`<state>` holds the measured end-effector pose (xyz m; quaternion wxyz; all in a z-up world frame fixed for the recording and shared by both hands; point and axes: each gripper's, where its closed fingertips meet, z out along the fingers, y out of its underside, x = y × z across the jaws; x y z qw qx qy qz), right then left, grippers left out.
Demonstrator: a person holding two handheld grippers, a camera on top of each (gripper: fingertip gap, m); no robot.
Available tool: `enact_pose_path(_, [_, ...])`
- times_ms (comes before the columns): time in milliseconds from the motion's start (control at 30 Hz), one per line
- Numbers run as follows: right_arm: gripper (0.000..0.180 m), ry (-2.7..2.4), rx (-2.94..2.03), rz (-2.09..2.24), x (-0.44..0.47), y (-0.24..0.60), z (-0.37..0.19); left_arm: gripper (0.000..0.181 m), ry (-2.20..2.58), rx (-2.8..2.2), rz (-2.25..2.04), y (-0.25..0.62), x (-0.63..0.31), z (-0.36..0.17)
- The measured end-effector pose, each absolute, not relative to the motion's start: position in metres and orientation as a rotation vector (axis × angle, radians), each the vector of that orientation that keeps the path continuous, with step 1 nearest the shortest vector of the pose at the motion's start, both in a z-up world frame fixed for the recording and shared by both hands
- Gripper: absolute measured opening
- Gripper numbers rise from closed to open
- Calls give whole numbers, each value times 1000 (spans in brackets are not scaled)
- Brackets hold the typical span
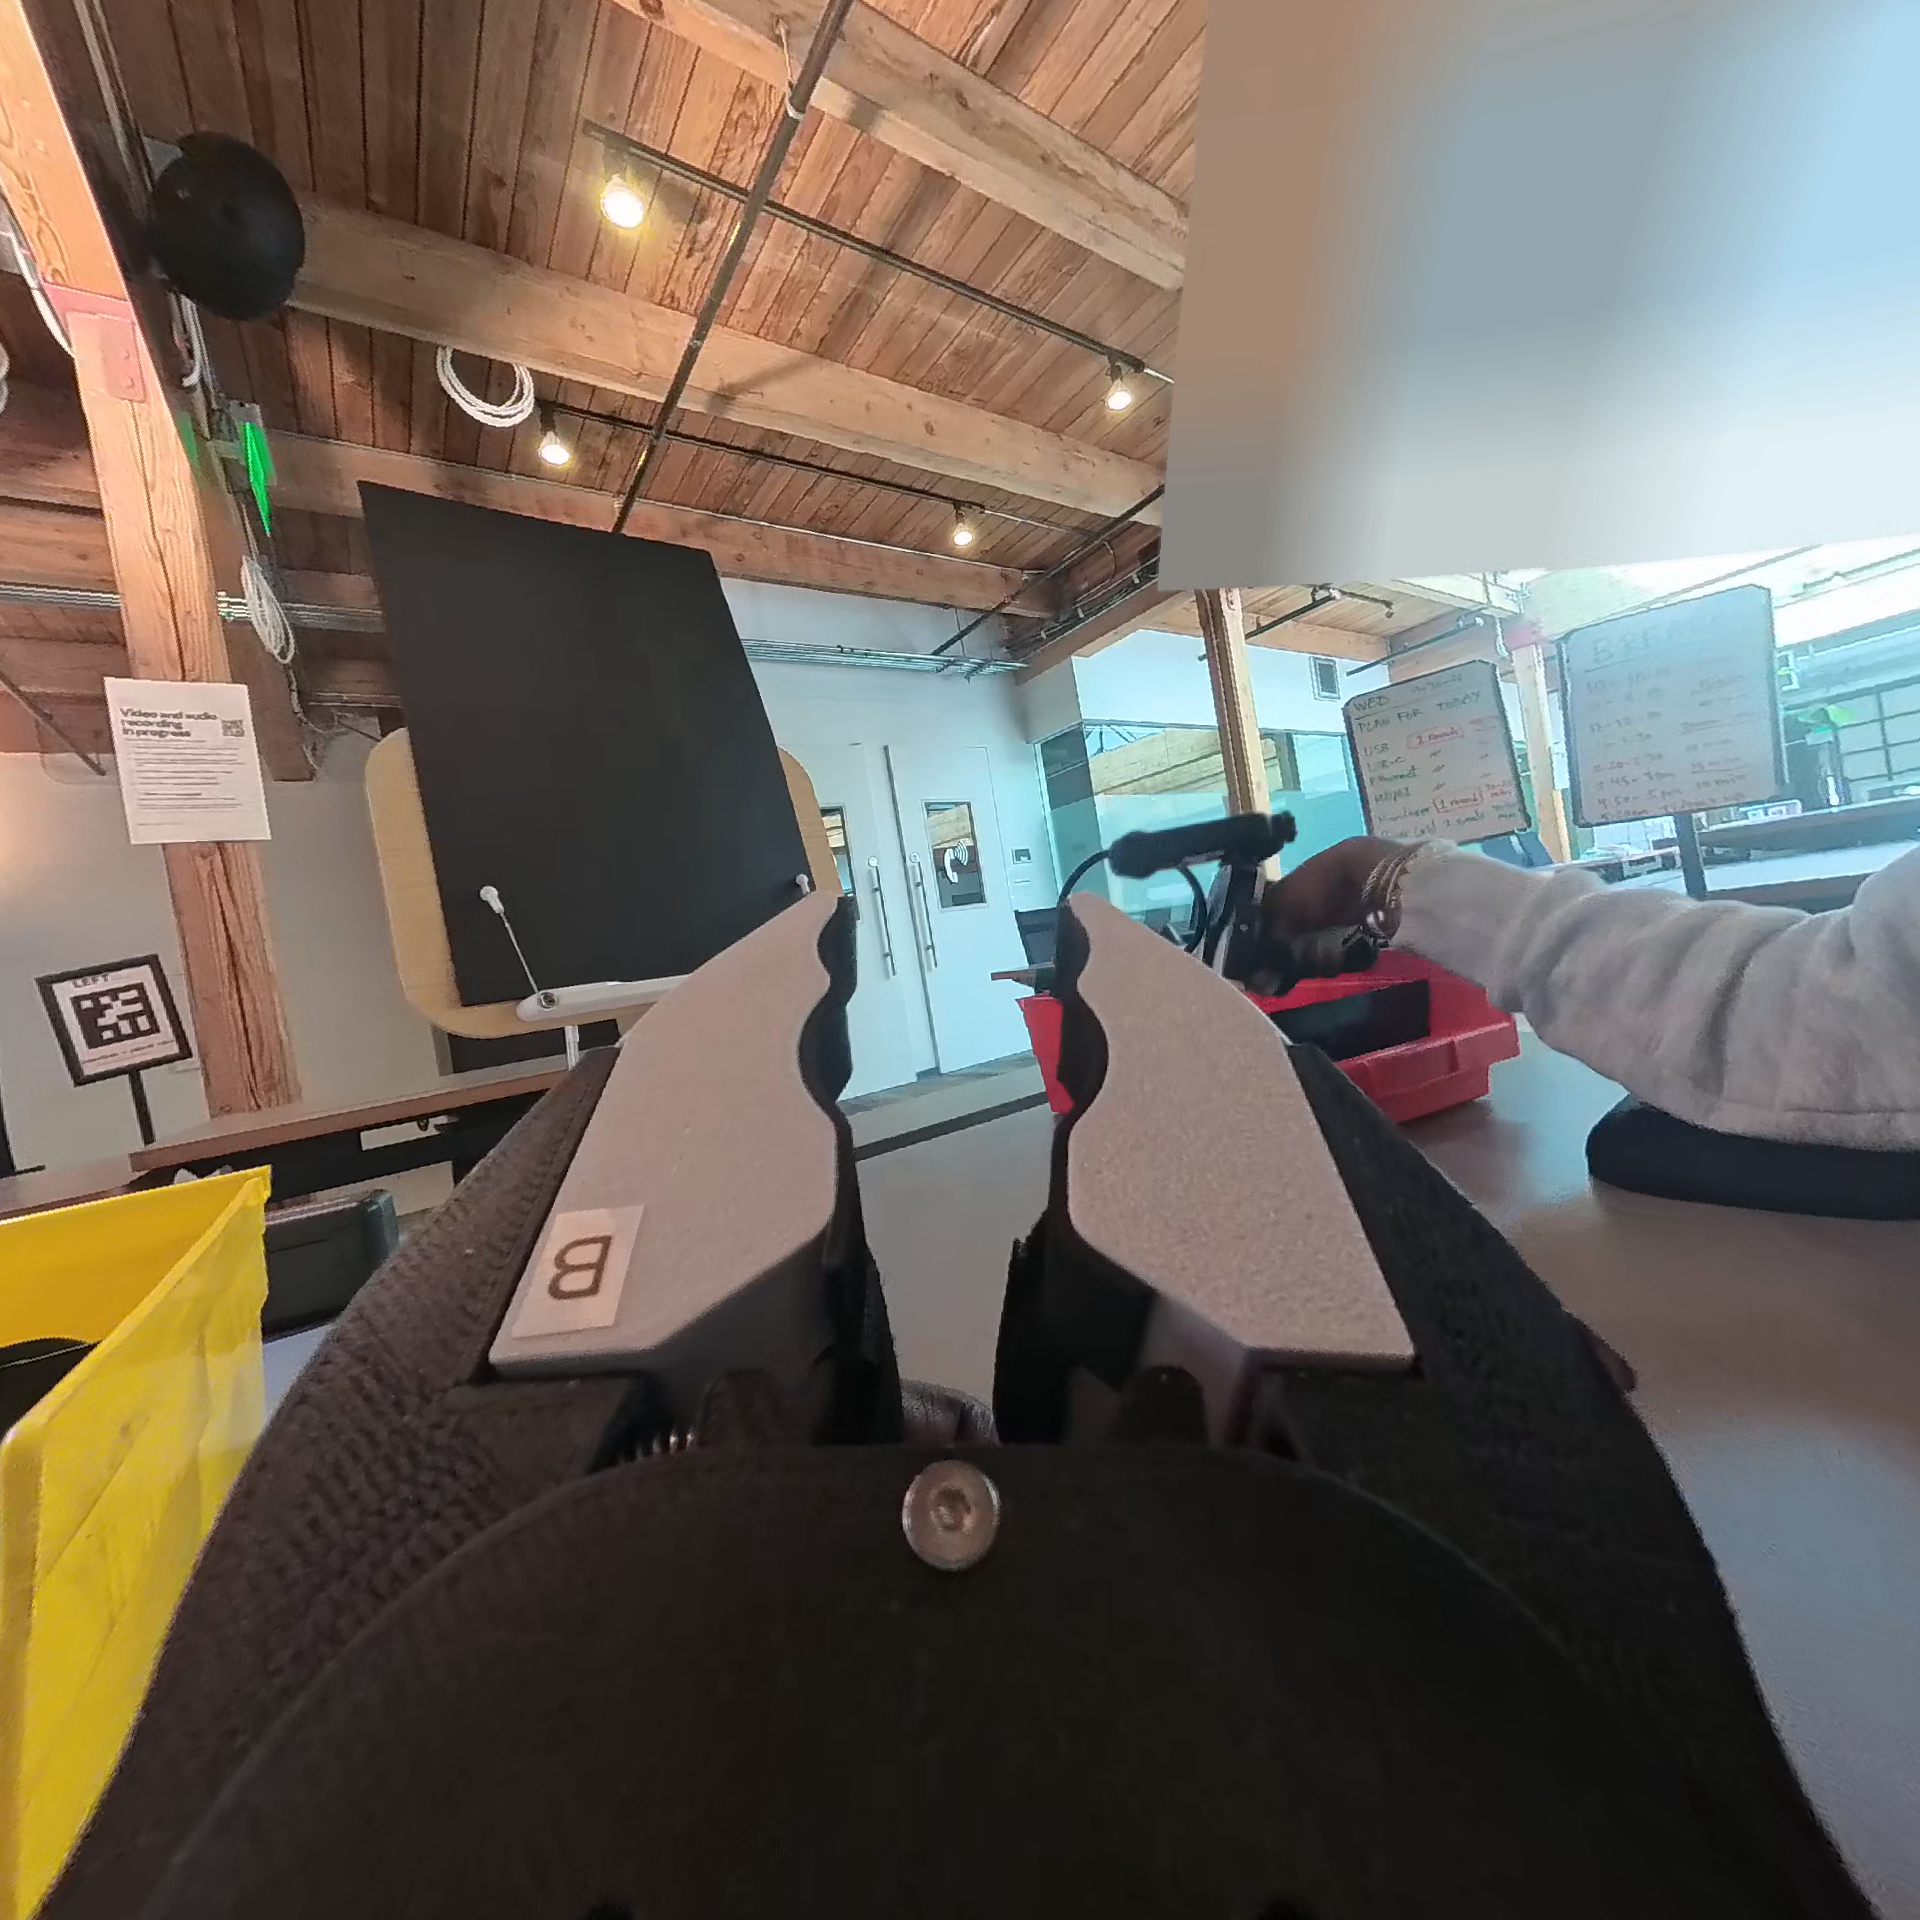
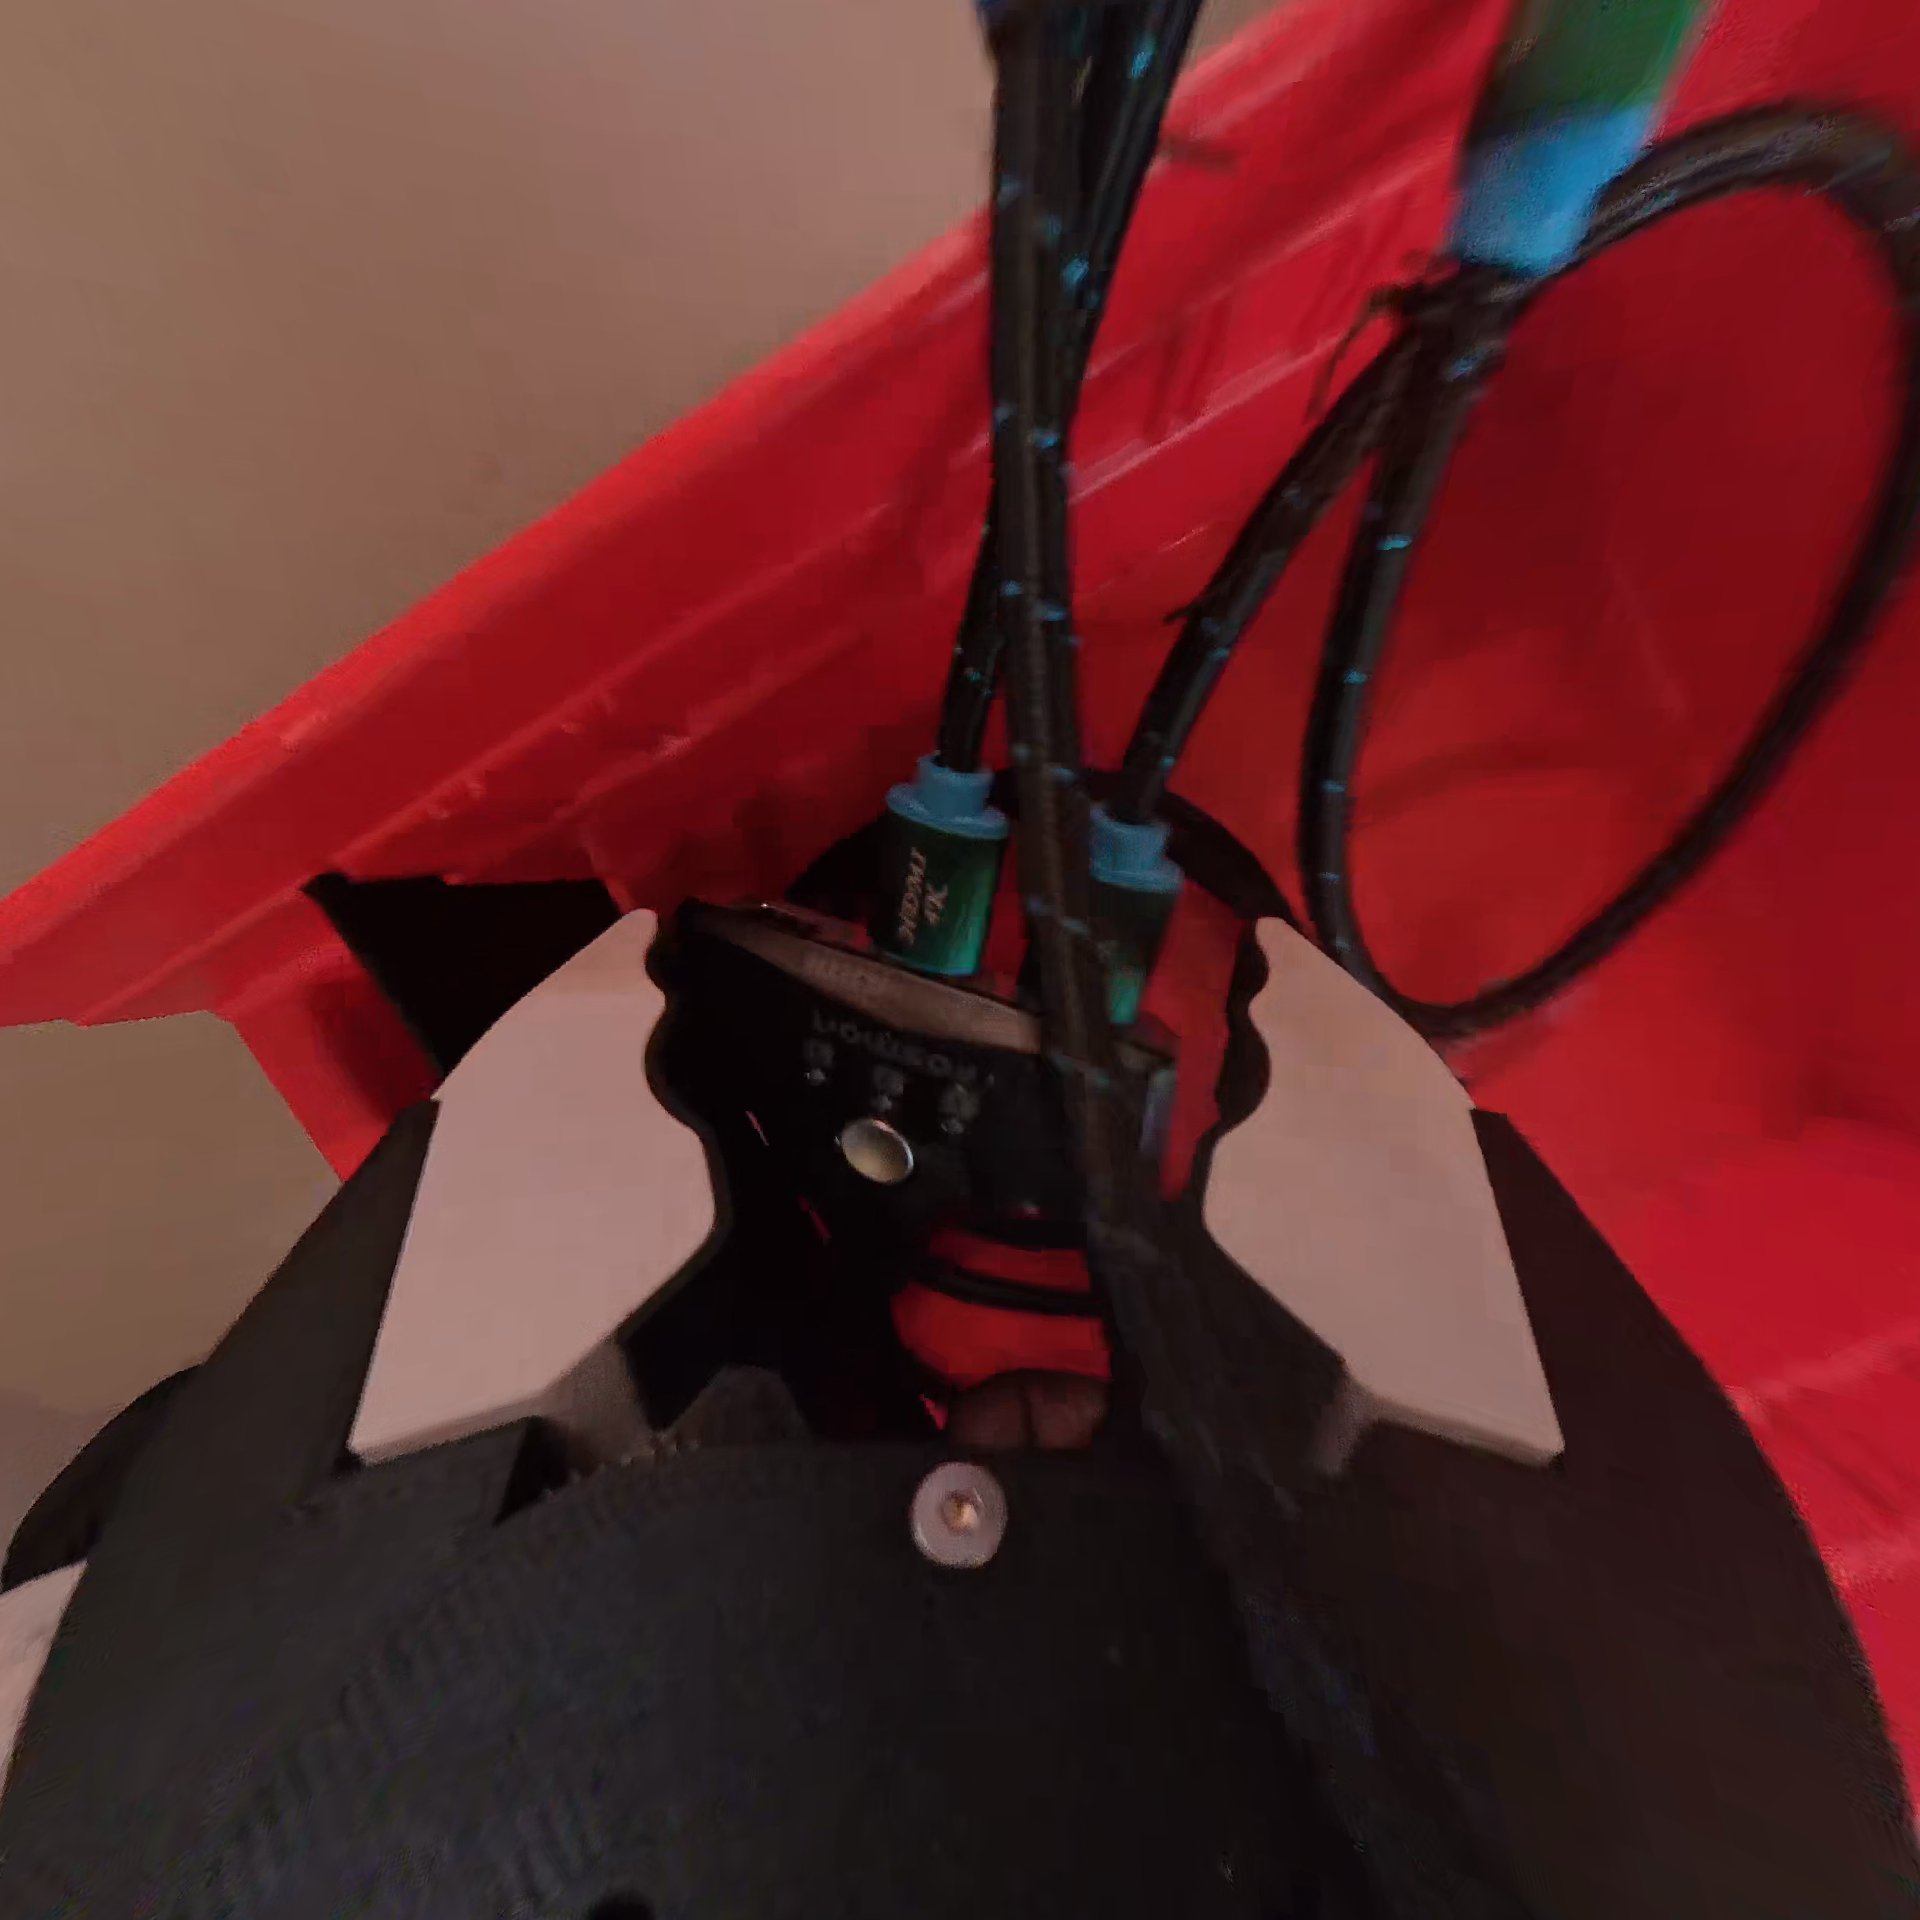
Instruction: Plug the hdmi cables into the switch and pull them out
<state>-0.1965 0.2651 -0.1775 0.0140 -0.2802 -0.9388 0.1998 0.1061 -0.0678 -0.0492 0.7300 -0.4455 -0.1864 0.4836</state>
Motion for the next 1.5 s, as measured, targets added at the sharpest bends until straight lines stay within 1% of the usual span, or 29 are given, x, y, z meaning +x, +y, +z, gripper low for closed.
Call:
enact_pose_path(167, [97,-2638,-856,785,-213,274,-120,36,-408,-966,1058,-69,107,-48])
enact_pose_path(267, [93,-2424,-816,1018,-222,271,-73,36,-408,-968,1060,-69,107,-48])
enact_pose_path(400, [93,-2131,-698,1416,-218,256,-2,36,-414,-972,1061,-69,106,-49])
enact_pose_path(433, [95,-2074,-669,1500,-213,253,12,36,-417,-972,1062,-69,106,-49])
enact_pose_path(500, [103,-1980,-607,1636,-204,248,36,36,-426,-970,1064,-70,105,-48])
enact_pose_path(600, [118,-1855,-518,1787,-192,241,61,36,-468,-964,1047,-74,101,-47])
enact_pose_path(667, [124,-1752,-459,1853,-187,237,75,36,-495,-964,1021,-78,98,-44])
enact_pose_path(733, [130,-1682,-368,1894,-180,231,85,36,-526,-966,1007,-86,97,-40])
enact_pose_path(767, [131,-1693,-321,1904,-175,225,86,36,-540,-972,997,-91,96,-37])
enact_pose_path(867, [142,-1767,-257,1852,-168,210,79,38,-613,-1036,940,-107,93,-33])
enact_pose_path(967, [144,-1758,-188,1821,-163,197,80,47,-703,-1153,852,-124,90,-39])
enact_pose_path(1033, [145,-1739,-160,1849,-159,188,83,57,-764,-1224,821,-139,91,-44])
enact_pose_path(1100, [143,-1732,-140,1885,-154,180,85,67,-820,-1264,839,-160,93,-46])
enact_pose_path(1233, [138,-1729,-119,1870,-152,174,84,76,-999,-1315,841,-214,92,-43])
enact_pose_path(1367, [134,-1724,-112,1825,-154,175,82,79,-1145,-1498,803,-258,74,-41])
enact_pose_path(1500, [128,-1697,-110,1854,-154,174,84,79,-1192,-1791,750,-278,33,-42])
